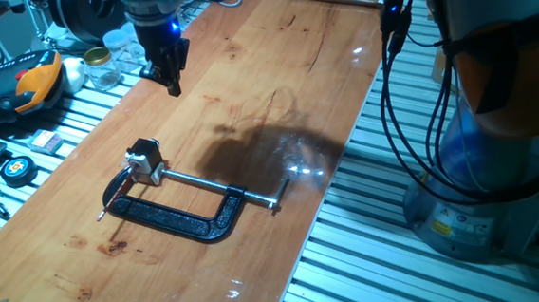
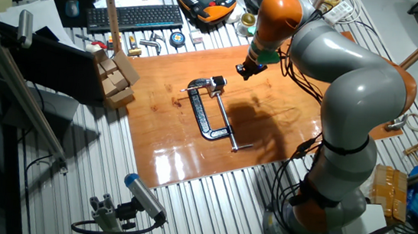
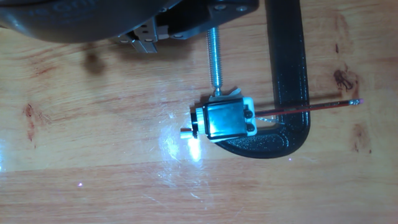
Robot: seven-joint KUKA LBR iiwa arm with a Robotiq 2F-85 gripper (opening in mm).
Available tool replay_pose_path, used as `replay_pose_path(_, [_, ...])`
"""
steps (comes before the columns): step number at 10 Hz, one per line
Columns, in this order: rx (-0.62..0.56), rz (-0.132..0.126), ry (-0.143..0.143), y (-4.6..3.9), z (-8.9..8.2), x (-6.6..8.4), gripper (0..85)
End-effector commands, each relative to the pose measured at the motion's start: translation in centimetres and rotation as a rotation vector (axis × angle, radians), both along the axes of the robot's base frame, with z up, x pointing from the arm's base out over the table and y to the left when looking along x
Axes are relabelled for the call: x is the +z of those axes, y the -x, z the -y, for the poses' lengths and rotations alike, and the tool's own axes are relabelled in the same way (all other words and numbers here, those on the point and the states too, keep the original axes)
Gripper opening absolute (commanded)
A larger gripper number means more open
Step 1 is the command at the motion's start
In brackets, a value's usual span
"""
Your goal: Sharpen the pencil with a pencil sharpener
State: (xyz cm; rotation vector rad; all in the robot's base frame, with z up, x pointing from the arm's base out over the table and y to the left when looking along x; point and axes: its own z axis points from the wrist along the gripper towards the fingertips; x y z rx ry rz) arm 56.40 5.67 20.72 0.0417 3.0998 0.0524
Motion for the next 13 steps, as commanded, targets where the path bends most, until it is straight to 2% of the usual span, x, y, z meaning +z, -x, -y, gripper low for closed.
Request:
replay_pose_path(1, [0.001,0.003,0.002,-0.02,0.00,0.00,0.0])
replay_pose_path(5, [0.008,0.010,0.012,0.04,0.18,-0.08,0.0])
replay_pose_path(13, [0.005,0.016,0.013,-0.06,0.32,-0.18,0.0])
